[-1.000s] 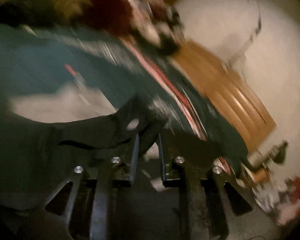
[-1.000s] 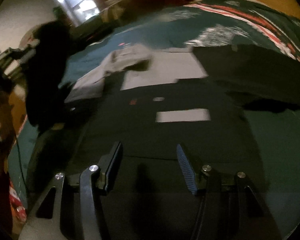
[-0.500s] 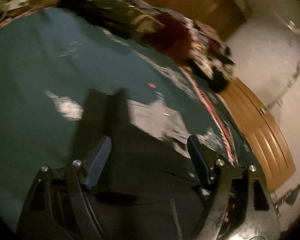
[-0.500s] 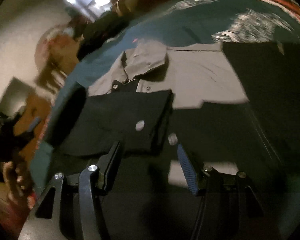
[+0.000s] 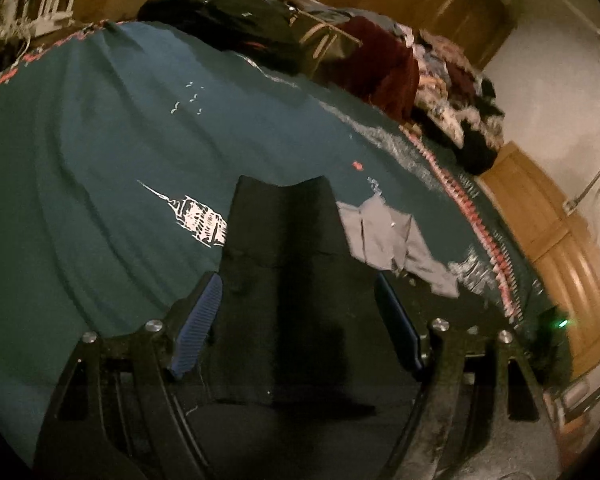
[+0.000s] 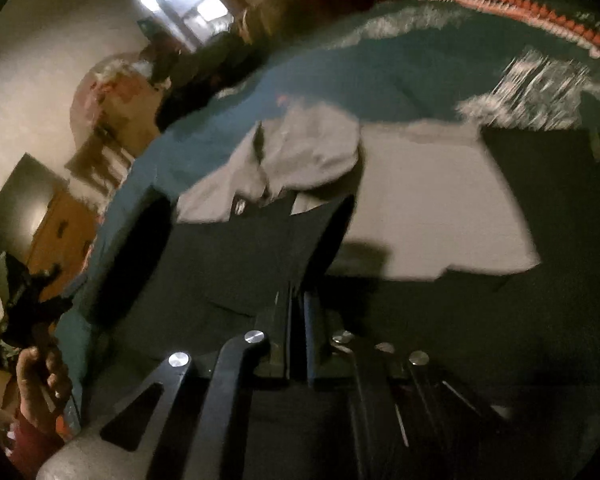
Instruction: Fold large clothes
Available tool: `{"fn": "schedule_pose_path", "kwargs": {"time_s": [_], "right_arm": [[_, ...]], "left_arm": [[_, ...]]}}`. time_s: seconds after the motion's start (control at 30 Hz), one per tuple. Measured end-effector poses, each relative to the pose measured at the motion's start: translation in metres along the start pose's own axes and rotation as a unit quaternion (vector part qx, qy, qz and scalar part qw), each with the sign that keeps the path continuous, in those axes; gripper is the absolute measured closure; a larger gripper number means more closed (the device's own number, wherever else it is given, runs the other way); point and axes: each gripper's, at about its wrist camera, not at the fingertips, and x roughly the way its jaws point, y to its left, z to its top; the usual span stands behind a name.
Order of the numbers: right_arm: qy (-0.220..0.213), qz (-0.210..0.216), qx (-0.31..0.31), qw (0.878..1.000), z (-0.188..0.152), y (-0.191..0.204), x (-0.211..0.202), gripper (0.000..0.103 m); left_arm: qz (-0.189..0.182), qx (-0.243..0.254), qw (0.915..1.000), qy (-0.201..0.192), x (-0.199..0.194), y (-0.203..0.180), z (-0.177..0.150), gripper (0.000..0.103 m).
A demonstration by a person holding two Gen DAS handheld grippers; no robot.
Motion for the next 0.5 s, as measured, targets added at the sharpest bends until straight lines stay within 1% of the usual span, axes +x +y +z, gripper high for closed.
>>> {"fn": "schedule_pose_path", "kwargs": {"time_s": [0.07, 0.17, 0.23, 0.27, 0.33, 0.37, 0.4, 0.43, 0.5], "right_arm": [[-0.020, -0.027, 0.006, 0.999, 0.009, -0.019, -0.018, 0.098], [-0.027, -0.060, 0.031, 0.997, 0.017, -0.052, -0.030, 0.098], [-0.012, -0.065, 0.039, 0.997, 0.018, -0.070, -0.027, 0.098], [0.000, -0.069, 0.034, 0.997, 0.017, -0.076, -0.020, 0.098], [0.013, -0.080, 0.018, 0.997, 0.016, -0.080, -0.011, 0.098], [0.016, -0.082, 0.015, 0.996, 0.015, -0.083, -0.009, 0.098], [0.017, -0.082, 0.015, 0.996, 0.013, -0.087, -0.010, 0.098], [0.019, -0.082, 0.013, 0.996, 0.010, -0.087, -0.010, 0.097], [0.026, -0.095, -0.005, 0.995, 0.012, -0.082, -0.011, 0.086]], "left_arm": [[0.024, 0.019, 0.9994, 0.015, 0.011, -0.007, -0.001, 0.026], [0.049, 0.043, 0.9971, 0.038, 0.025, -0.014, -0.003, 0.026], [0.063, 0.061, 0.9943, 0.061, 0.040, -0.022, -0.006, 0.026], [0.071, 0.067, 0.9923, 0.076, 0.047, -0.024, -0.008, 0.026], [0.095, 0.078, 0.9870, 0.103, 0.063, -0.027, -0.013, 0.025], [0.101, 0.083, 0.9842, 0.120, 0.071, -0.026, -0.016, 0.025], [0.107, 0.086, 0.9823, 0.127, 0.076, -0.026, -0.019, 0.025], [0.109, 0.087, 0.9820, 0.128, 0.075, -0.026, -0.020, 0.025], [0.101, 0.085, 0.9839, 0.121, 0.071, -0.027, -0.021, 0.025]]}}
